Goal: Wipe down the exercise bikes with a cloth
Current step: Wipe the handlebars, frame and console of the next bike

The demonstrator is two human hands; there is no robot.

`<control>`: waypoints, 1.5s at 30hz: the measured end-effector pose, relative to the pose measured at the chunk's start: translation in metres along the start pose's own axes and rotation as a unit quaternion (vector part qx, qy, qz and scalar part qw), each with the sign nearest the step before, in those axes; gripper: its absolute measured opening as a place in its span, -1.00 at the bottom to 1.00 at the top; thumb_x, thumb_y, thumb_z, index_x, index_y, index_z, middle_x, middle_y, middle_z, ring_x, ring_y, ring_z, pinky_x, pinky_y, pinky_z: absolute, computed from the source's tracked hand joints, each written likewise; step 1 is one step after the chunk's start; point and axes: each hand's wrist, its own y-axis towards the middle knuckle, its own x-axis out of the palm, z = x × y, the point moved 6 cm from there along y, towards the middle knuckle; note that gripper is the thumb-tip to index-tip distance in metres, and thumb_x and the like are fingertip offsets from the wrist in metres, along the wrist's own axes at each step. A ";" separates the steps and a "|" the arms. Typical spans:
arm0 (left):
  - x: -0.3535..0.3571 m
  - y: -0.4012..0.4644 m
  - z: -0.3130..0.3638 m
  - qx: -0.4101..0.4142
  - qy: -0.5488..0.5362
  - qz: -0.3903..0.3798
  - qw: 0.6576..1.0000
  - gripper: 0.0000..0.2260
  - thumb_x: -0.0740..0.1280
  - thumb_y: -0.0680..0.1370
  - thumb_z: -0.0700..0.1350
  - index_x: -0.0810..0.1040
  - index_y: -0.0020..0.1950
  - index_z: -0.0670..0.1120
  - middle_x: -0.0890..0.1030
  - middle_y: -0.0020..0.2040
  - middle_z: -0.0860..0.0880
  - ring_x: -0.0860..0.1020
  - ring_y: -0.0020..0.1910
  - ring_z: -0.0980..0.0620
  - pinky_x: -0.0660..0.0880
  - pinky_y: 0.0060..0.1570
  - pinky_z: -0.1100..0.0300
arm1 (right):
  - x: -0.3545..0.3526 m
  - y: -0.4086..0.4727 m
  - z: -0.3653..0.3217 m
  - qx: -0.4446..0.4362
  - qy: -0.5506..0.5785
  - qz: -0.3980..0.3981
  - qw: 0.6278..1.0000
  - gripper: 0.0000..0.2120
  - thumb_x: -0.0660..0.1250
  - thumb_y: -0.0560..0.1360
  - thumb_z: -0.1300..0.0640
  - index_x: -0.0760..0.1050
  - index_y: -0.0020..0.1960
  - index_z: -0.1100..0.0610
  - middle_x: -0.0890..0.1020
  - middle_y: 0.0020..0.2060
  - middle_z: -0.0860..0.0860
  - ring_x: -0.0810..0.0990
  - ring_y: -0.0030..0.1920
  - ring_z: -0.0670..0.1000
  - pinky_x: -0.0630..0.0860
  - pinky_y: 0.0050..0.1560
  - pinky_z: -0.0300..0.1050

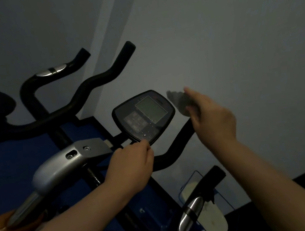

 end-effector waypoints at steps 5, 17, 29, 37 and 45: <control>-0.002 -0.001 -0.001 -0.002 0.000 0.001 1.000 -0.80 0.06 0.63 -0.01 0.43 -0.06 0.00 0.47 -0.21 0.10 0.37 -0.26 0.08 0.20 -0.16 0.15 | 0.035 -0.039 -0.014 0.021 -0.052 -0.093 0.994 -0.93 0.35 0.50 0.13 0.57 -0.15 0.09 0.62 -0.17 -0.06 0.56 -0.43 0.07 0.32 -0.49 -0.23; -0.001 -0.001 -0.002 0.002 -0.009 0.004 1.000 -0.81 0.07 0.62 -0.03 0.43 -0.06 -0.02 0.56 -0.17 0.05 0.49 -0.21 0.02 0.30 -0.14 0.12 | 0.039 -0.070 -0.020 0.150 0.186 -0.061 0.969 -0.70 0.12 0.61 -0.04 0.61 -0.10 -0.04 0.64 -0.18 -0.15 0.57 -0.26 -0.20 0.42 -0.32 -0.33; -0.009 -0.001 -0.010 -0.073 -0.118 0.008 0.990 -0.81 0.14 0.60 -0.02 0.45 -0.15 -0.01 0.58 -0.21 0.01 0.53 -0.22 0.04 0.47 -0.19 0.04 | 0.047 -0.078 -0.043 0.152 0.152 -0.120 0.969 -0.72 0.14 0.59 0.01 0.58 -0.09 0.07 0.59 -0.08 -0.07 0.54 -0.24 -0.05 0.46 -0.27 -0.13; -0.048 -0.067 -0.038 -0.105 -0.148 -0.022 0.983 -0.89 0.22 0.55 -0.03 0.52 -0.07 0.15 0.60 -0.10 0.15 0.55 -0.08 0.19 0.51 0.03 0.06 | 0.032 -0.071 -0.027 0.072 0.266 -0.172 0.946 -0.71 0.10 0.62 0.12 0.31 0.33 0.03 0.39 0.18 -0.12 0.45 0.05 -0.12 0.36 -0.03 -0.38; -0.061 -0.128 -0.038 -0.129 -0.075 0.093 0.984 -0.88 0.21 0.54 -0.01 0.46 0.02 0.20 0.50 -0.05 0.26 0.43 -0.04 0.33 0.33 -0.16 0.38 | 0.030 -0.090 -0.097 -0.034 0.292 -0.170 0.941 -0.77 0.21 0.59 0.08 0.56 0.17 0.09 0.54 0.13 -0.03 0.50 0.08 -0.04 0.50 0.12 -0.09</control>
